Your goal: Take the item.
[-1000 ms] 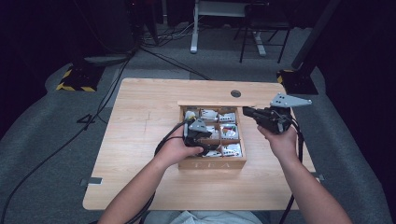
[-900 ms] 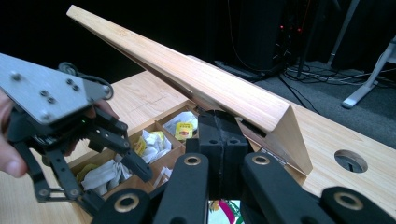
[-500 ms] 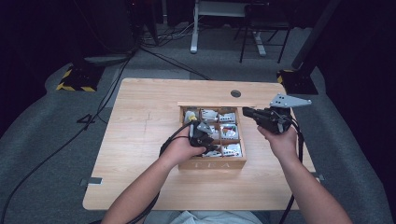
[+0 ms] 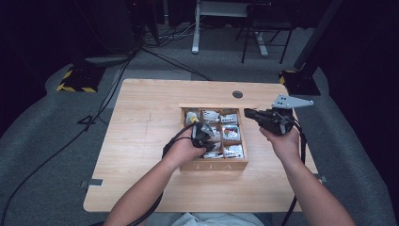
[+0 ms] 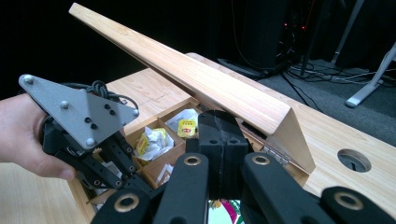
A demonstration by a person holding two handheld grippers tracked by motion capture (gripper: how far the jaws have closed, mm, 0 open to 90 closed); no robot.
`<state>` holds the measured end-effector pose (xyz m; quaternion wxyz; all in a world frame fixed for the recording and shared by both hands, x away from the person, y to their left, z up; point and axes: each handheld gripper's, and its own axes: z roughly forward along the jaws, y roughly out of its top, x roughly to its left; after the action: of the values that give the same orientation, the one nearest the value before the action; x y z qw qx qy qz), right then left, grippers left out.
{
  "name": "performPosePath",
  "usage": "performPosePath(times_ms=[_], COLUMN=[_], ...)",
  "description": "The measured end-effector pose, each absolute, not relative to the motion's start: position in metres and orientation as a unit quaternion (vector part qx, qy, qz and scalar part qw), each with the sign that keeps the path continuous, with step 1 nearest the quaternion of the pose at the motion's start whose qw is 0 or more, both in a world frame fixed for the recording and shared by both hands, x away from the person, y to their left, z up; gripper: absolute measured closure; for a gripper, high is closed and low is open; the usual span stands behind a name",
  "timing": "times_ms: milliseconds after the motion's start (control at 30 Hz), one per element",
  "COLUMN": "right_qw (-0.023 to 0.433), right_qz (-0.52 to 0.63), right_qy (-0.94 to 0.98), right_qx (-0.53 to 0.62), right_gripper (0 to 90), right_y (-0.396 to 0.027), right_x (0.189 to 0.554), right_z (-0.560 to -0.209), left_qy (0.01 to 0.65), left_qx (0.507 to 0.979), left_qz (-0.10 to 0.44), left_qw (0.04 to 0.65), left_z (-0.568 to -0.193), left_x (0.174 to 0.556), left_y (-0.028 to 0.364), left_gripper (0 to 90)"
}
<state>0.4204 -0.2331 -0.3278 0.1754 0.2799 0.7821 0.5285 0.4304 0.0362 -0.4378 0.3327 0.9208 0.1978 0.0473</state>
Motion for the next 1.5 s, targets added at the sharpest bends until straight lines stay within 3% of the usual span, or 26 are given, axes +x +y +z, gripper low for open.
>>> performPosePath(times_ms=[933, 1500], right_qw=[0.172, 0.172], right_qz=[0.523, 0.522], right_qy=[0.785, 0.785], right_qx=[0.284, 0.285], right_gripper=[89.9, 89.9], right_y=[-0.232, -0.232], right_x=[0.422, 0.422], right_z=[-0.325, -0.324], left_qy=[0.175, 0.171], left_qx=[0.898, 0.890], left_qz=[0.046, 0.044], left_qw=[0.400, 0.420], left_z=[-0.385, -0.371], left_x=[0.412, 0.403], left_y=[0.056, 0.076], left_gripper=[90.0, 90.0])
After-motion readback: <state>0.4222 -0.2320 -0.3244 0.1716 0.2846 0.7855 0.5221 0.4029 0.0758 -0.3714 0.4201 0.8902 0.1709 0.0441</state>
